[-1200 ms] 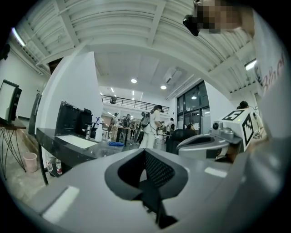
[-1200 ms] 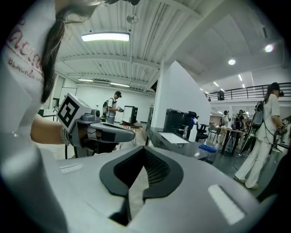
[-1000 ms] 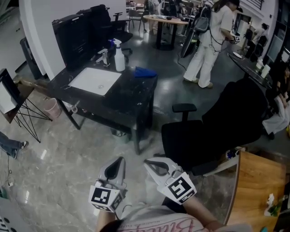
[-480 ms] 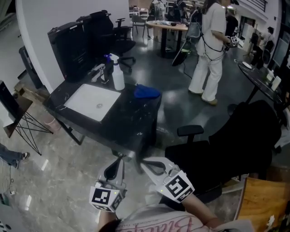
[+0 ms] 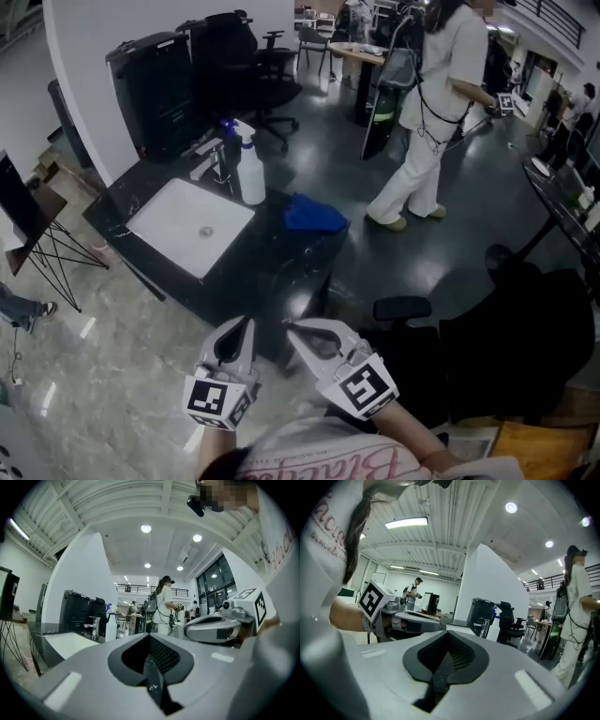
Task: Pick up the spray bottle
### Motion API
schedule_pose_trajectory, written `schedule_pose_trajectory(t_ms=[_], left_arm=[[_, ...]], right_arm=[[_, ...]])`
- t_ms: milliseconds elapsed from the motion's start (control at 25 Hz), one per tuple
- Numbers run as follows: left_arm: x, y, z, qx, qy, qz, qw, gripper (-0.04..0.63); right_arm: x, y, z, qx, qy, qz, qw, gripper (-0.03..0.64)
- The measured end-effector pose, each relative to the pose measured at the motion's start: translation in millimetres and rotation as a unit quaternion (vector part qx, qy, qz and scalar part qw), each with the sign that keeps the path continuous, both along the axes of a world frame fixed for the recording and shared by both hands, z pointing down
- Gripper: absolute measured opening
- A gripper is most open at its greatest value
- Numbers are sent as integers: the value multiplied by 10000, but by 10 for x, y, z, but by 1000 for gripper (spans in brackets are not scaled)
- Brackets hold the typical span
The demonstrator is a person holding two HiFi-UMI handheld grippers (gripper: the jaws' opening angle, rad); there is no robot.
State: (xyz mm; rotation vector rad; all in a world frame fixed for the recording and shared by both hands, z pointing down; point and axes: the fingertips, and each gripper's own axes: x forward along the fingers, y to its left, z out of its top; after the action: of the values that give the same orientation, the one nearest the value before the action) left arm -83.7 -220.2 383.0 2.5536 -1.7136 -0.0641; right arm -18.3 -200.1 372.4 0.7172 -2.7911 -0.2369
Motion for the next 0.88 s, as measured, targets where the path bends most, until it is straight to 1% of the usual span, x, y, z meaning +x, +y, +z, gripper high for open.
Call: schedule_pose_trajectory(t_ms=[120, 240, 400, 480, 600, 680, 720, 840, 880], left_arm=[[-74, -182, 40, -30, -55, -35, 10000, 0], [-192, -397, 62, -28, -151, -59, 9999, 0], [-315, -720, 24, 3, -285, 89, 9996, 0], [-366, -906, 24, 2, -317, 197, 9993, 3], [-436, -1214, 26, 19, -347, 342, 9988, 41], [-473, -1442, 16, 115, -355, 432, 9984, 51], [-493, -1551, 16, 132, -360, 468, 9982, 69], [-570, -1851, 52, 92, -391, 518, 9979, 105], [-598, -1954, 73, 72, -404, 515, 9978, 106]], right_arm=[[-37, -180, 56, -73, -54, 48, 9999, 3], [-76, -387, 108, -91, -135, 201, 9997, 3], [-152, -698, 150, -304, -214, 401, 9985, 3], [-210, -857, 143, -333, -205, 506, 9980, 3], [-291, -1054, 107, -273, -161, 682, 9972, 3], [-308, -1160, 90, -261, -113, 825, 9962, 3], [-314, -1203, 94, -277, -77, 884, 9957, 3], [-342, -1313, 134, -351, -35, 1007, 9943, 3], [-350, -1357, 147, -368, -32, 1042, 9939, 3]])
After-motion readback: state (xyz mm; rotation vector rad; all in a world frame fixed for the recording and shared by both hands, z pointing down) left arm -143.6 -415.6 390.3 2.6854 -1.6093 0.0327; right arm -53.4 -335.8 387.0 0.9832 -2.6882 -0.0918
